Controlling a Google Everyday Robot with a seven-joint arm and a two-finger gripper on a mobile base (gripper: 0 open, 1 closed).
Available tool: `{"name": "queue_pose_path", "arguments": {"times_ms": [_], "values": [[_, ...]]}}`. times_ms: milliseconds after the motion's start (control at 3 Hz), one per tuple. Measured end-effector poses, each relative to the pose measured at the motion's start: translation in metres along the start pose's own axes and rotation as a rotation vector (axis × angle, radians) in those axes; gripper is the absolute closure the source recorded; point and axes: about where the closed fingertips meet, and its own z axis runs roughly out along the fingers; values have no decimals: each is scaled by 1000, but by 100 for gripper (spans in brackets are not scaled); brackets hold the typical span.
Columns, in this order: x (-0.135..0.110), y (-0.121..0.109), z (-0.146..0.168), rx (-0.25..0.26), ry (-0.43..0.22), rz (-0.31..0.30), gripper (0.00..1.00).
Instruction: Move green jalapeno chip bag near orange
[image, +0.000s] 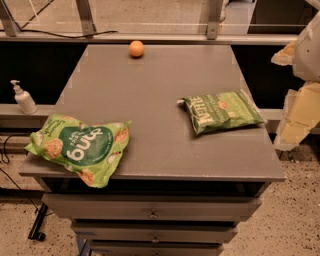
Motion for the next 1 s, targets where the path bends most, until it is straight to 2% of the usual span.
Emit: {"name": "queue_pose_path", "arguments": {"times_ms": [333,667,1000], "values": [[0,0,0,0,0,0,0],[1,-4,-1,28,-30,8,0],[-7,-23,21,53,-114,67,0]]}}
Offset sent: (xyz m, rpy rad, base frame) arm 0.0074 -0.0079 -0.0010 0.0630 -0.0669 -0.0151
